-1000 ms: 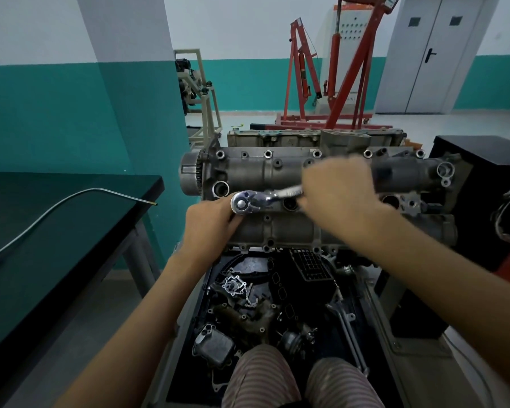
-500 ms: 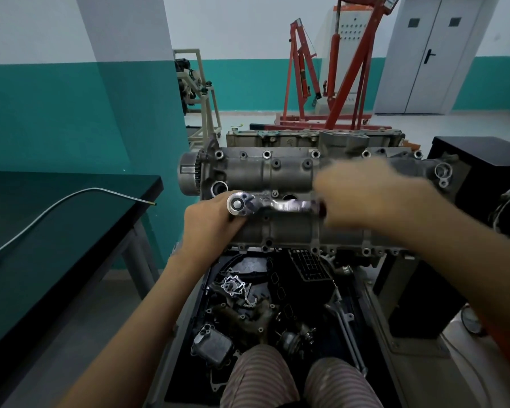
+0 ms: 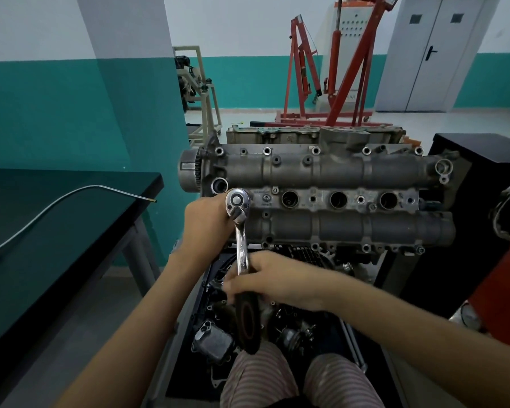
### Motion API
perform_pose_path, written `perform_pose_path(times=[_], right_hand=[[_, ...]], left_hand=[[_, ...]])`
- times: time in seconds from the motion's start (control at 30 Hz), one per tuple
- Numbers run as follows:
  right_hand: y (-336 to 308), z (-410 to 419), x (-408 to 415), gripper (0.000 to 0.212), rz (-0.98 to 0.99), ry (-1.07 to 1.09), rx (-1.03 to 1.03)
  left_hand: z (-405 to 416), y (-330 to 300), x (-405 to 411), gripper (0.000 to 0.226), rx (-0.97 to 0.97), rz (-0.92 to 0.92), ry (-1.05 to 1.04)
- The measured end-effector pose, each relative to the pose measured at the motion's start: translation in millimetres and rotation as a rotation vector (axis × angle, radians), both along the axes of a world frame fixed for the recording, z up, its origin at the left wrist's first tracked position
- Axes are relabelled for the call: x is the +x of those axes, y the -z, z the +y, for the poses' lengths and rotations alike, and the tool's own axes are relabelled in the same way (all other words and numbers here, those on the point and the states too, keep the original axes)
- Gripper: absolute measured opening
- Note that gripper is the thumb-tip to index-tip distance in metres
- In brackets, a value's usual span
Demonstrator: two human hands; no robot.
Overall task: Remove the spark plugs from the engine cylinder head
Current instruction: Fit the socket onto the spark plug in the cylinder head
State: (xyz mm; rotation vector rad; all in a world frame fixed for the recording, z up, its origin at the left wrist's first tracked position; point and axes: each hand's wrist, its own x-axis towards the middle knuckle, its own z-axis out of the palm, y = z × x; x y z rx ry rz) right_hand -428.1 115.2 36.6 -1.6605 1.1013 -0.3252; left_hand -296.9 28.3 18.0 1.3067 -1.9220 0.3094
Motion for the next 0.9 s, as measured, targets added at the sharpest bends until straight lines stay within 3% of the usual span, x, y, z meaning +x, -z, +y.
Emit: perform_pose_path(times=[0.1,0.17,0.23,0.27,0.33,0.4,0.47,0.53,0.6,0.7,0.73,0.77,0.8,0.9], right_hand=[[-12.7,-2.4,-7.4,0.022,0.181,-0.023,-0.143],[-42.7,-7.3,-25.6,0.020,0.621,-0.075,-0.424],[-74.1,-13.4,-42.7,0.021,1.052,0.047,-0.803],[-87.0,-15.7,-48.2,0.021,1.137,0.160,-0.999],[-102.7,-21.4,-52.2,0.018,1.111,0.337,-1.299],[-101.2,-25.9,-49.0,0.032,1.080,0.395,-1.361],[-83.5,-23.2,-38.1,0.037,1.159,0.391,-1.290],[-60.2,-17.2,-23.9,0.027,1.090,0.340,-1.142],[-43.0,-11.0,-9.3,0.024,0.675,0.230,-0.767],[-30.7,-4.8,13.1,0.025,-0.148,0.070,0.053],[-28.9,-5.3,15.4,0.023,-0.236,0.091,0.141],[-28.2,-7.6,14.7,0.023,-0.177,0.130,0.084],[-29.8,-11.2,11.6,0.025,0.028,0.146,-0.117],[-54.1,-21.1,-10.5,0.013,0.880,0.126,-0.919]], left_hand=[[0.0,0.2,-1.8,0.025,0.024,-0.001,-0.019],[3.3,-2.5,-1.7,0.017,-0.007,0.056,0.037],[7.1,-5.5,-2.3,0.014,-0.092,0.064,0.072],[8.3,-5.7,-3.3,0.014,-0.132,0.037,0.068],[8.3,-5.3,-4.4,0.012,-0.181,0.005,0.040],[5.7,-4.9,-2.9,0.010,-0.185,-0.020,0.010],[6.1,-4.2,-2.9,0.011,-0.153,-0.036,0.009],[5.9,-5.4,-2.8,0.009,-0.137,-0.037,0.029],[6.5,-7.5,-1.2,0.014,-0.078,-0.036,0.015],[7.5,-10.1,-2.8,0.035,-0.060,-0.077,0.014],[8.8,-10.5,-3.4,0.034,-0.081,-0.092,0.005],[9.5,-10.4,-3.1,0.031,-0.039,-0.109,-0.021],[7.6,-8.5,-2.6,0.027,-0.020,-0.097,-0.039],[6.8,-6.6,-0.9,0.023,-0.035,-0.004,0.039]])
